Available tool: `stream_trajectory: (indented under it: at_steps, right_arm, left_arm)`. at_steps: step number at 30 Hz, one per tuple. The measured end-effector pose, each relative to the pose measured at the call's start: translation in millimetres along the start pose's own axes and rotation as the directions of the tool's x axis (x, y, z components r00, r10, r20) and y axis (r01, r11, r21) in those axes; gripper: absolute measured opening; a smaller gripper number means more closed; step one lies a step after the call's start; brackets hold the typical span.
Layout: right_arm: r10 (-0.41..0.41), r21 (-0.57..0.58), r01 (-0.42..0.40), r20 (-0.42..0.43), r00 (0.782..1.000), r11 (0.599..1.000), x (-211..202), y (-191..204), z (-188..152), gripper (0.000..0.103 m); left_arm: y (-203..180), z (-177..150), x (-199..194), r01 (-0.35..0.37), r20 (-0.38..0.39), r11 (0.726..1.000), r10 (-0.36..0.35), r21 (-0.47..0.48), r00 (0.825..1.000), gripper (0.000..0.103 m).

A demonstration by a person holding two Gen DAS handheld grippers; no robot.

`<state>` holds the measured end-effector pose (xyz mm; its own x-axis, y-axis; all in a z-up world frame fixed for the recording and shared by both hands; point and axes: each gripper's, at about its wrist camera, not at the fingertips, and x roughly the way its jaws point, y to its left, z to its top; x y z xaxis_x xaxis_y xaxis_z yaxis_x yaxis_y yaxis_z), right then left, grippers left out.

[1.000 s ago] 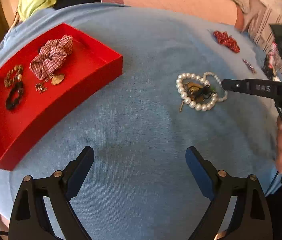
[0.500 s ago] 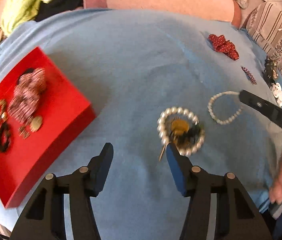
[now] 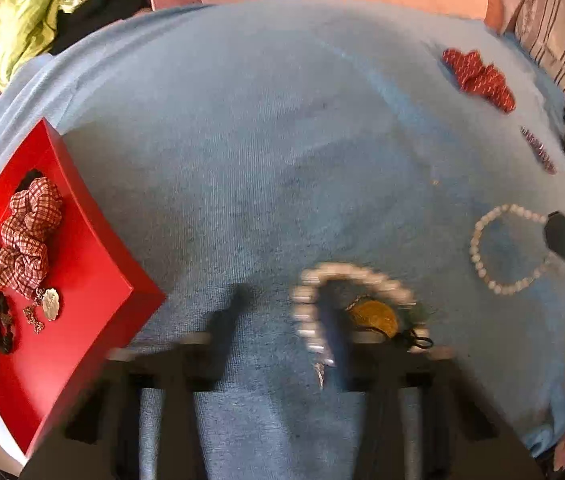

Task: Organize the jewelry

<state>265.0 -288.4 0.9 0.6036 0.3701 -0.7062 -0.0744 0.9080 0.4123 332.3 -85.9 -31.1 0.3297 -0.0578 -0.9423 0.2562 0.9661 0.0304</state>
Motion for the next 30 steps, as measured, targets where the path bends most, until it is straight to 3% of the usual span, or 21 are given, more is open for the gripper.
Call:
stream_trajectory:
  at_steps: [4,7,14,21,30]
  right_arm:
    - [0.008,-0.009,-0.008,0.006,1.0,1.0,-1.4,4.6,1.7,0.006]
    - [0.012,-0.023,-0.011,0.02,1.0,1.0,-7.0,11.1,0.6,0.006]
    - [0.032,-0.094,-0.022,0.108,0.994,0.995,-29.9,37.3,1.8,0.006]
    - [0.077,-0.133,-0.06,0.127,0.989,0.989,-34.2,65.6,2.8,0.006]
    - [0.109,-0.149,-0.095,0.088,0.99,0.984,-23.3,90.3,3.9,0.006]
  left_arm:
    - [7.1,-14.7,-15.3,0.002,0.071,1.0,0.0,-0.026,0.997,0.009]
    - [17.8,-25.1,-33.8,0.043,0.141,0.998,-0.036,-0.044,0.989,0.009]
    - [17.4,-33.6,-87.2,0.086,0.324,0.996,-0.086,0.014,0.942,0.009]
    - [16.9,-38.2,-105.2,0.137,0.359,0.988,-0.153,0.07,0.921,0.009]
    - [33.2,-42.2,-100.9,0.085,0.329,0.995,-0.094,0.041,0.94,0.009]
